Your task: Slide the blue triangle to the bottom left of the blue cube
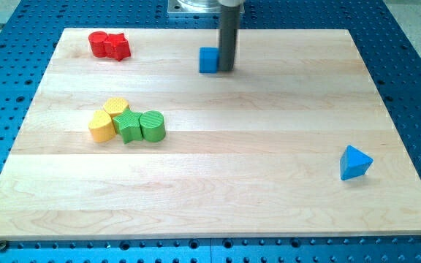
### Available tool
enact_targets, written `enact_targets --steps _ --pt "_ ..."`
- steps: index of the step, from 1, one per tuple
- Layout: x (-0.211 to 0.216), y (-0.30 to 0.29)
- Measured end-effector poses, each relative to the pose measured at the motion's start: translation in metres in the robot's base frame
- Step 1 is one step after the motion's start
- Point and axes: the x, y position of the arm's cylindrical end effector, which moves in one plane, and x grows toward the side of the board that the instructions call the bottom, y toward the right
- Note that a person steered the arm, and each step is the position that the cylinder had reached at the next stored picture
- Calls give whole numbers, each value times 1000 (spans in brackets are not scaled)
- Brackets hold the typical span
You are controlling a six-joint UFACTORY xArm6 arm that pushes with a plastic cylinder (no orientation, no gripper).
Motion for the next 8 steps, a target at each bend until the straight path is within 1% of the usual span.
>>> enact_targets --steps 2,3,4,5,6,7,8 --pt "-29 -137" --pt "-34 -133" --pt "-34 -19" --pt "-8 101" --pt "68 190" --pt "166 250" --pt "230 291"
